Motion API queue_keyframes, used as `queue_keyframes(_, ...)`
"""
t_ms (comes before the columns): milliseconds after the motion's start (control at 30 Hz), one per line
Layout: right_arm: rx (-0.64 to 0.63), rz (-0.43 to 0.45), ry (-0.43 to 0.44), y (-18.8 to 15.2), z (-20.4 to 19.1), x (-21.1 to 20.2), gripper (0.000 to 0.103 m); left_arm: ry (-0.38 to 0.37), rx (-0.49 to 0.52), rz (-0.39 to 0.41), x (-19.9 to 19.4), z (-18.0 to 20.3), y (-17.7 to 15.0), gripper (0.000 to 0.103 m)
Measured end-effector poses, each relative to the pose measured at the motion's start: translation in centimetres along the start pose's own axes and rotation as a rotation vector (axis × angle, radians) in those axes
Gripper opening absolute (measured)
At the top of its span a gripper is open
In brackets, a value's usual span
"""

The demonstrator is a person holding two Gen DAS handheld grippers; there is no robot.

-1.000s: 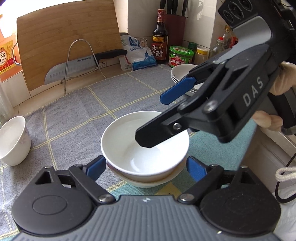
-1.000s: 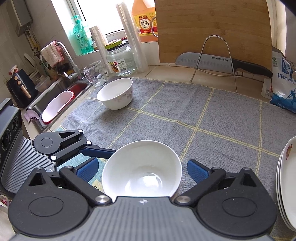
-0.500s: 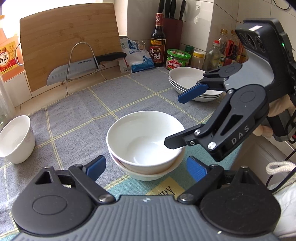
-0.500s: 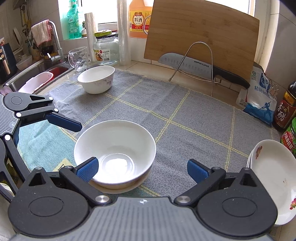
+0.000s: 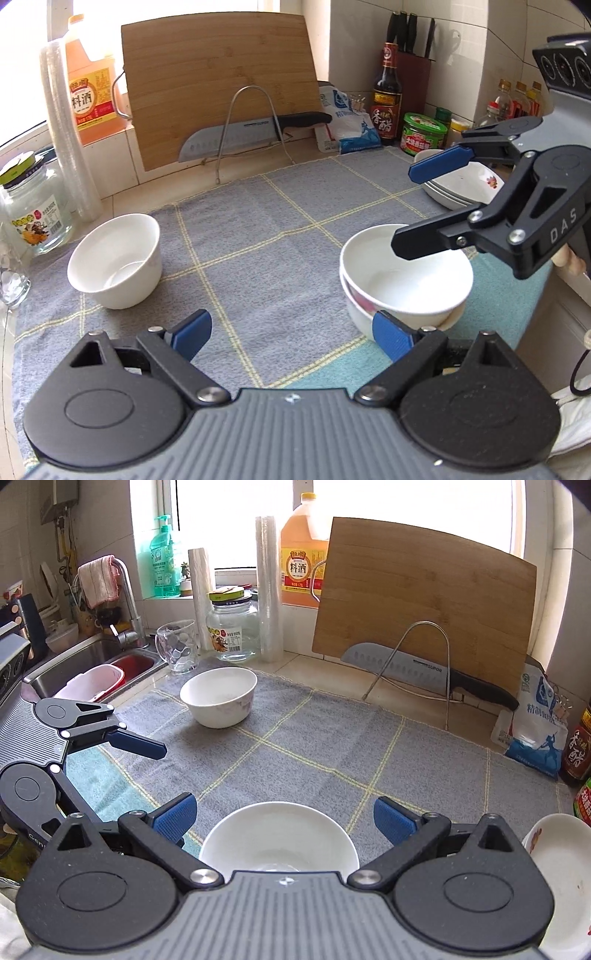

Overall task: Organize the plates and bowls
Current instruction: 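Move the right gripper to a third white bowl and grasp its rim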

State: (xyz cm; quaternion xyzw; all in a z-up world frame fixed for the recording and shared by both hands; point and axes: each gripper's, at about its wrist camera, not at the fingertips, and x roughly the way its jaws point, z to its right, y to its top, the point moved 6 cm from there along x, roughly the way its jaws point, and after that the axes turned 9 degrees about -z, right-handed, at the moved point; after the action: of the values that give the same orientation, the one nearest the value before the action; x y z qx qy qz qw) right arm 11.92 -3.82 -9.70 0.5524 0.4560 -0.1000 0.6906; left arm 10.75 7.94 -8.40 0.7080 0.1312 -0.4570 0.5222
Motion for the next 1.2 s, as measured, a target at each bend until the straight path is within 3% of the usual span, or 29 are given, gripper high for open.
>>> queue_keyframes(200, 0.066, 0.013, 0.084, 3.5, -0.4, 1.2, 0.103, 0.031, -0.070, 0.023, -0.4, -3.5, -0.6, 0.095)
queue_keyframes(433, -0.093, -0.024, -0.030, 7.2, -3.1, 4.3, 0.103, 0.100, -0.137, 0.059, -0.1, -7.5, -0.8, 0.097)
queue_keyframes(567, -0.171, -0.023, -0.044, 9.5, -4.3, 5.8, 0.103, 0.147, -0.162, 0.075, 0.7, -9.3, -0.6, 0.097)
queue_keyframes(733, -0.215, -0.062, 0.002, 12.3, -5.1, 8.5, 0.103, 0.199, -0.170, 0.081, 2.2, -11.1, 0.1, 0.097)
queue_keyframes(967, -0.156, -0.131, 0.156, 14.7, -5.0, 12.2, 0.103, 0.214, -0.199, 0.073, 4.4, -12.8, 0.4, 0.097)
queue_keyframes(1200, -0.132, -0.187, 0.195, 15.6, -4.9, 15.6, 0.103, 0.227, -0.200, 0.066, 5.9, -13.4, 0.8, 0.097)
